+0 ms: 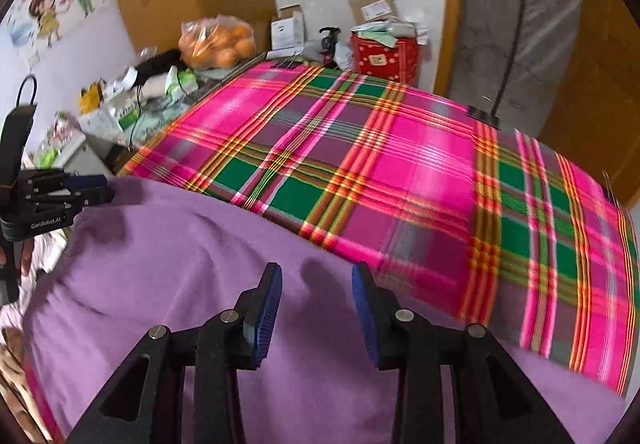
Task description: Fold clothes
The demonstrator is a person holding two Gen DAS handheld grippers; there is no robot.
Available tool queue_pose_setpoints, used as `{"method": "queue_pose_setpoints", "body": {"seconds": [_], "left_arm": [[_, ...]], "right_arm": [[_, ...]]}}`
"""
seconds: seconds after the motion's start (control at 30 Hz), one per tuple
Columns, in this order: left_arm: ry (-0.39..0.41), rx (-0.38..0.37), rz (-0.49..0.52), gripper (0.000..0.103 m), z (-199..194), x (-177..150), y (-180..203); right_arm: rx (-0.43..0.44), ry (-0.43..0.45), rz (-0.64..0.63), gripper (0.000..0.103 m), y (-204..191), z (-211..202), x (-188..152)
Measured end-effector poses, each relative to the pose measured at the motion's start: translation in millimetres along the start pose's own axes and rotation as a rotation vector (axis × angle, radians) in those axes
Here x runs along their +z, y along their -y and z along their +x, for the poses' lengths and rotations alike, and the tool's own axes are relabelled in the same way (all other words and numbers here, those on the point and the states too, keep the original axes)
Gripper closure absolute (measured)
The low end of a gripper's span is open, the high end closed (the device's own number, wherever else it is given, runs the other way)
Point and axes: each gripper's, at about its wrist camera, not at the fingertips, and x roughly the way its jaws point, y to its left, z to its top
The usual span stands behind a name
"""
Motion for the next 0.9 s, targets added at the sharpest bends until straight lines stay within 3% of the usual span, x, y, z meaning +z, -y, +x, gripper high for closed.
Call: {"method": "queue_pose_setpoints", "body": {"seconds": [0.17,0.43,0.67,0.8,0.9], "left_arm": [[-0.018,0.041,0.016,0.073,17.6,3.4,-1.0],[0.002,0.046,0.01,0.073,27.8,11.6,-2.1],[0.029,-0.048,0.059,0.073,23.1,0.2,-4.8],[0.04,-0.057,0.111,0.073,20.8,-2.8,-1.3],[0.057,-0.016,0.132,0.062,21.1,-0.7,0.3]], "right_arm": [[0.032,-0.016,-0.039,0.065,-8.3,24.4,11.0],[0.05,-0.038,-0.091,0.062,-25.3,46.1,15.2],[0.082,-0.038,-0.131,0.06,-36.7,54.5,16.6],[0.09,-0.027,-0.147,0.059,-42.8,57.8,20.2],[0.089,-0.013,-0.16,0.059,-47.5,59.5,20.8]]}}
